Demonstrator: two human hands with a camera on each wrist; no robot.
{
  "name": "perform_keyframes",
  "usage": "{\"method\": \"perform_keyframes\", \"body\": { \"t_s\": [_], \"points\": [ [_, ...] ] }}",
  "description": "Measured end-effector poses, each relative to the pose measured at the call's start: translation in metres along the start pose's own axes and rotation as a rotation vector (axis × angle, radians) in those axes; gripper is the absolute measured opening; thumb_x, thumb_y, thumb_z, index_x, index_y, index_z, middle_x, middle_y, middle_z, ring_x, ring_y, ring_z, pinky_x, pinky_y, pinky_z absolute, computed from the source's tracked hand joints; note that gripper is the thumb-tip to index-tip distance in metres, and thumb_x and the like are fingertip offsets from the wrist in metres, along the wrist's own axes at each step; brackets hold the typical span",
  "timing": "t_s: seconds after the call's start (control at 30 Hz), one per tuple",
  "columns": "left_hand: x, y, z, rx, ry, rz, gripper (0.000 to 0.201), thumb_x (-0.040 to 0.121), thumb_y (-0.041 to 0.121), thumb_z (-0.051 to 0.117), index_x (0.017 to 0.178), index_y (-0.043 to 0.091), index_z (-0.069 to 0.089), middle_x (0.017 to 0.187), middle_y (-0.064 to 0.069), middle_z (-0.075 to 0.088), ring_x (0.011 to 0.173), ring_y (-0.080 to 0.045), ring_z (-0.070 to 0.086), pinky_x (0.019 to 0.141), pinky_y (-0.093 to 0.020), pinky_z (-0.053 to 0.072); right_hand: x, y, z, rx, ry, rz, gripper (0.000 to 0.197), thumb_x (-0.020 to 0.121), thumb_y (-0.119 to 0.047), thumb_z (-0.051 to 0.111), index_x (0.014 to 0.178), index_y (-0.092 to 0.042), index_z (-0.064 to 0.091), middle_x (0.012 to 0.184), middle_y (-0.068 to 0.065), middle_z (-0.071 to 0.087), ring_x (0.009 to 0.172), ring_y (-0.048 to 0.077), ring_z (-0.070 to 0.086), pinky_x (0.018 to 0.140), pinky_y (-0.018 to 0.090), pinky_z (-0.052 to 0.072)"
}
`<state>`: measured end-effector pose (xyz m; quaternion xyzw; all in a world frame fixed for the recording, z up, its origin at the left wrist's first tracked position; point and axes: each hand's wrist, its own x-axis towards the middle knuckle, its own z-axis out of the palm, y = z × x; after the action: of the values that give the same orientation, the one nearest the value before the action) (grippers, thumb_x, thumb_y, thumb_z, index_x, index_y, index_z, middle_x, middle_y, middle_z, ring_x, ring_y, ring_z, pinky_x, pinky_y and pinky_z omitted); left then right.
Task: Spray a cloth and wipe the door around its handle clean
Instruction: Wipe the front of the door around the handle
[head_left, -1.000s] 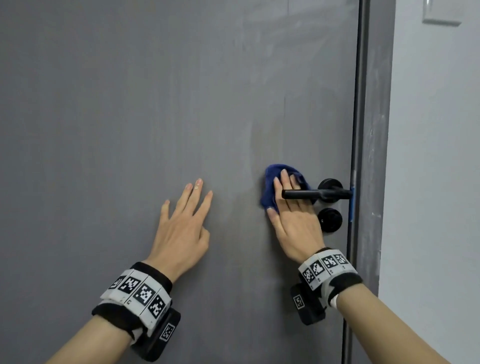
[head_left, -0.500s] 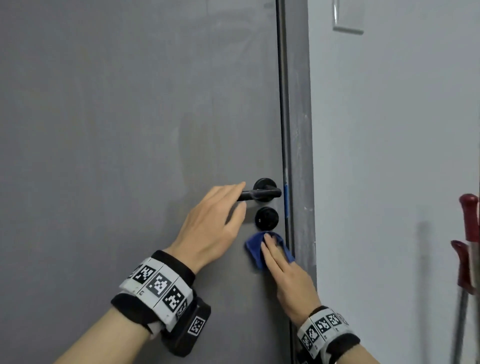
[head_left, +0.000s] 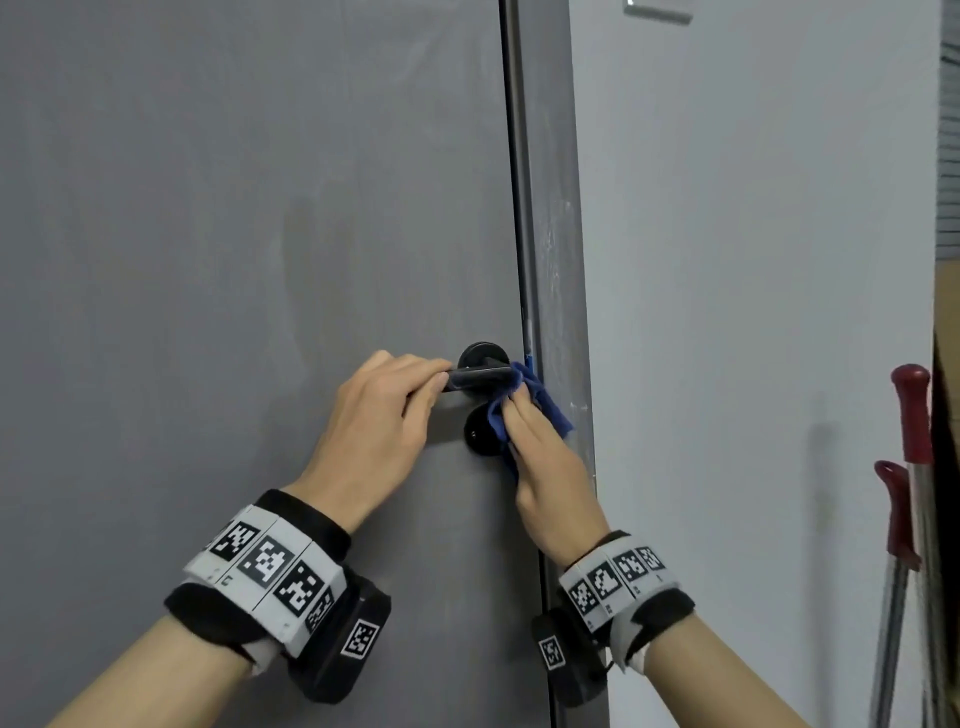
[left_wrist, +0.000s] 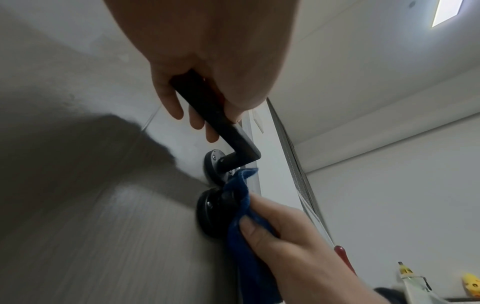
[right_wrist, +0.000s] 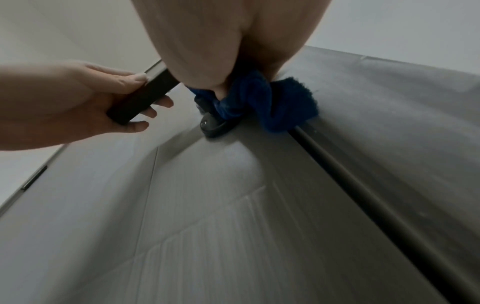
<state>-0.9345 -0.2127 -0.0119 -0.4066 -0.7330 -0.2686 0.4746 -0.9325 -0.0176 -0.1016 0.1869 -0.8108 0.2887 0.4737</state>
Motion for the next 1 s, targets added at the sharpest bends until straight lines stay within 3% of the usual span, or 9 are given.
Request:
{"method": "perform_keyframes", "body": {
  "t_s": [0.17, 0.27, 0.37, 0.47, 0.63, 0.7, 0.8, 0.9, 1.0],
  "points": [
    [-0.001, 0.007, 0.003, -0.003, 0.033, -0.08, 0.021, 0.1, 0.022, 0.053, 0.106, 0.019, 0.073, 0.088, 0.009, 0.07, 0.081, -0.013, 0.047, 0.072, -0.02, 0.033, -0.032, 0.003, -0.006, -0.01, -0.029, -0.021, 0.058, 0.093, 0.01, 0.045, 0.143, -0.02, 0.046, 0.142, -0.015, 0.048, 0.128, 0.01, 0.051, 0.107, 0.023, 0.043],
    [-0.001, 0.012, 0.004, -0.015, 0.041, -0.11, 0.028, 0.096, 0.028, 0.047, 0.104, 0.02, 0.073, 0.09, 0.011, 0.07, 0.082, -0.011, 0.047, 0.073, -0.02, 0.033, -0.041, -0.005, -0.006, 0.043, -0.022, -0.011, 0.042, 0.094, 0.012, 0.042, 0.119, -0.021, 0.051, 0.11, -0.018, 0.048, 0.096, 0.002, 0.047, 0.089, 0.014, 0.039],
    [0.0, 0.015, 0.002, -0.021, 0.042, -0.123, 0.03, 0.092, 0.03, 0.047, 0.103, 0.02, 0.074, 0.092, 0.012, 0.071, 0.084, -0.012, 0.05, 0.076, -0.021, 0.036, -0.022, -0.017, -0.006, 0.224, 0.004, 0.082, 0.048, 0.1, 0.003, 0.042, 0.133, -0.031, 0.046, 0.121, -0.023, 0.05, 0.109, 0.0, 0.054, 0.095, 0.013, 0.042],
    [0.001, 0.015, 0.002, -0.019, 0.034, -0.112, 0.03, 0.091, 0.03, 0.048, 0.104, 0.02, 0.073, 0.092, 0.015, 0.069, 0.084, -0.008, 0.049, 0.075, -0.018, 0.035, -0.002, -0.02, -0.011, 0.375, 0.054, 0.173, 0.07, 0.102, 0.006, 0.039, 0.159, -0.031, 0.023, 0.14, -0.019, 0.045, 0.112, -0.003, 0.057, 0.098, 0.014, 0.045],
    [-0.001, 0.012, 0.0, -0.018, 0.005, -0.126, 0.032, 0.09, 0.033, 0.046, 0.106, 0.023, 0.072, 0.09, 0.022, 0.063, 0.086, -0.002, 0.047, 0.077, -0.006, 0.034, 0.004, -0.03, -0.01, 0.387, 0.031, 0.188, 0.076, 0.1, 0.011, 0.034, 0.16, -0.029, 0.012, 0.158, -0.022, 0.027, 0.143, -0.012, 0.029, 0.121, 0.016, 0.022],
    [0.0, 0.011, -0.002, -0.02, -0.022, -0.122, 0.032, 0.09, 0.034, 0.045, 0.107, 0.024, 0.071, 0.09, 0.023, 0.062, 0.087, -0.001, 0.047, 0.078, -0.004, 0.034, 0.016, -0.024, -0.013, 0.323, -0.005, 0.197, 0.081, 0.097, 0.01, 0.034, 0.158, -0.037, 0.01, 0.149, -0.028, 0.033, 0.132, -0.019, 0.036, 0.117, 0.013, 0.027],
    [0.001, 0.009, -0.003, -0.011, -0.036, -0.109, 0.032, 0.09, 0.033, 0.046, 0.107, 0.024, 0.071, 0.09, 0.023, 0.063, 0.086, 0.0, 0.047, 0.078, -0.004, 0.033, 0.036, -0.015, -0.024, 0.237, -0.064, 0.156, 0.083, 0.092, -0.002, 0.034, 0.16, -0.043, 0.009, 0.122, -0.039, 0.04, 0.107, 0.001, 0.055, 0.106, 0.027, 0.043],
    [0.0, 0.01, -0.003, -0.02, -0.038, -0.116, 0.031, 0.089, 0.031, 0.046, 0.106, 0.024, 0.071, 0.091, 0.021, 0.063, 0.087, 0.0, 0.048, 0.077, -0.008, 0.033, 0.046, -0.023, -0.03, 0.258, -0.084, 0.138, 0.084, 0.095, 0.007, 0.039, 0.159, -0.043, 0.015, 0.15, -0.025, 0.03, 0.138, 0.006, 0.042, 0.117, 0.028, 0.038],
    [0.0, 0.011, -0.004, -0.024, -0.051, -0.114, 0.033, 0.086, 0.026, 0.045, 0.107, 0.023, 0.069, 0.09, 0.021, 0.06, 0.087, 0.0, 0.046, 0.078, -0.005, 0.033, 0.029, -0.03, -0.022, 0.299, 0.005, 0.116, 0.078, 0.095, 0.006, 0.04, 0.159, -0.032, 0.02, 0.156, -0.02, 0.023, 0.141, -0.014, 0.027, 0.119, 0.015, 0.028]
  ]
}}
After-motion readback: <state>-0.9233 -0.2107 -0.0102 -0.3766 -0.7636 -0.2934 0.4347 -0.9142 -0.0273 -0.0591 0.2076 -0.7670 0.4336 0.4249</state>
